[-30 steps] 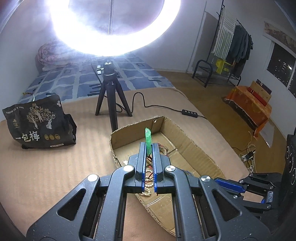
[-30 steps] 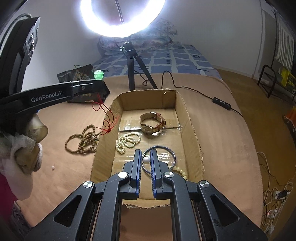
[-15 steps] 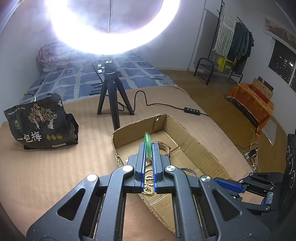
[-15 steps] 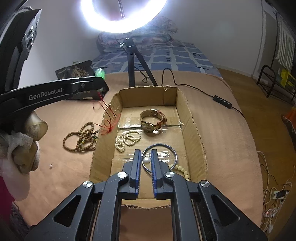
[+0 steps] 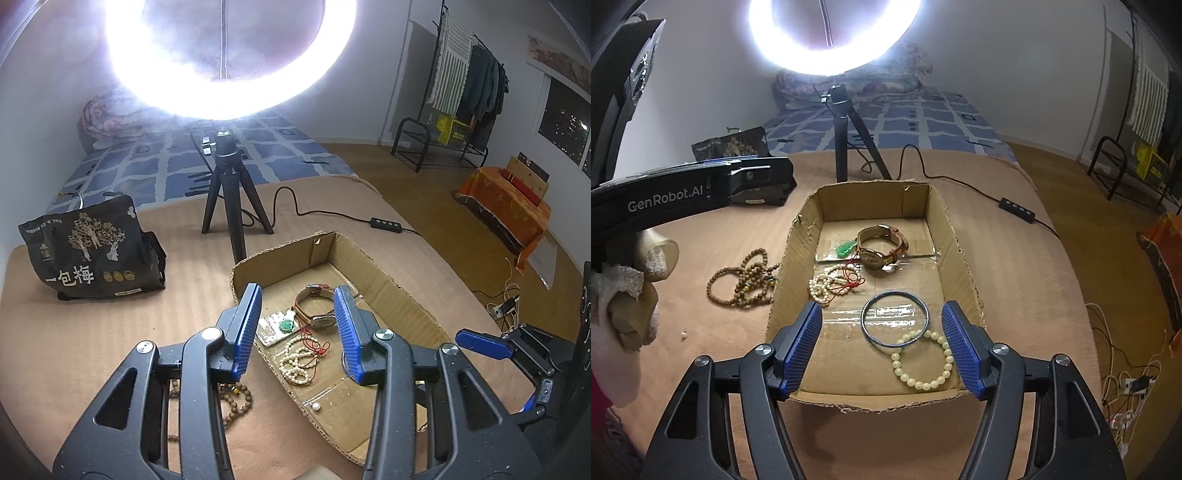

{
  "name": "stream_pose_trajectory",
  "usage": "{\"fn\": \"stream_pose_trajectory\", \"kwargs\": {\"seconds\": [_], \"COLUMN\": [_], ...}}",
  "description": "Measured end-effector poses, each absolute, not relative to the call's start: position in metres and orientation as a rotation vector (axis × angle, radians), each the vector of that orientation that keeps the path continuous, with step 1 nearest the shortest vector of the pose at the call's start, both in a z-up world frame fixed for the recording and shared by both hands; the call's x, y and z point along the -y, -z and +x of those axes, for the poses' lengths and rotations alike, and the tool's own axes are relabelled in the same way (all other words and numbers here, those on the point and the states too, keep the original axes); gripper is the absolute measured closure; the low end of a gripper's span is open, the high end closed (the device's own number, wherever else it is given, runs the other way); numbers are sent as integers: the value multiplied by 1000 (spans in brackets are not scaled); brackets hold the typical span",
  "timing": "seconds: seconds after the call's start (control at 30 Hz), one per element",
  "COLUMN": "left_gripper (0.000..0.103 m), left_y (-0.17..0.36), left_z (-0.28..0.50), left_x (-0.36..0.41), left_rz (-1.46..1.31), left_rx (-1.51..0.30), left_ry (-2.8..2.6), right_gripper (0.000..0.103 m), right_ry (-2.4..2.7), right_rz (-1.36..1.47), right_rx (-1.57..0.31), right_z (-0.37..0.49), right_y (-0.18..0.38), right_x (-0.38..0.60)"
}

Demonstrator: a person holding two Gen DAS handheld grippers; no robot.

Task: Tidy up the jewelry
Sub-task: 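Lower both into the box and open both tools, then move both open tools out of the box toward the bead mala and second earring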

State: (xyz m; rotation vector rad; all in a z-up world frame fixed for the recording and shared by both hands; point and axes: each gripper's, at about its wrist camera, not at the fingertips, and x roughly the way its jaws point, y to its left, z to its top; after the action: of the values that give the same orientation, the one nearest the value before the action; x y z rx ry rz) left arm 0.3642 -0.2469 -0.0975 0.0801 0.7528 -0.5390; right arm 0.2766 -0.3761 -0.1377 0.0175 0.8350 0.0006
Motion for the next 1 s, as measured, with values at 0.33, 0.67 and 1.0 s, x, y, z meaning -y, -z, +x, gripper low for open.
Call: {"fn": "stream_pose_trajectory", "kwargs": {"seconds": [0.33, 0.67, 1.0], "left_gripper": [62, 62, 62], "left_y": [82, 62, 45], "left_z": [352, 334, 311], "left_x": [235, 218, 190], "left_rz": [83, 80, 83], "left_rx": [-730, -701, -680], "left_ry": [525, 506, 479], "right_gripper": [34, 33, 27], "right_ry": [16, 52, 66], "right_rz": [-18, -43, -100], "right_rx": [-820, -779, -731], "right_z": [268, 252, 235], "right_y": [127, 104, 85], "right_x": [367, 359, 340]}}
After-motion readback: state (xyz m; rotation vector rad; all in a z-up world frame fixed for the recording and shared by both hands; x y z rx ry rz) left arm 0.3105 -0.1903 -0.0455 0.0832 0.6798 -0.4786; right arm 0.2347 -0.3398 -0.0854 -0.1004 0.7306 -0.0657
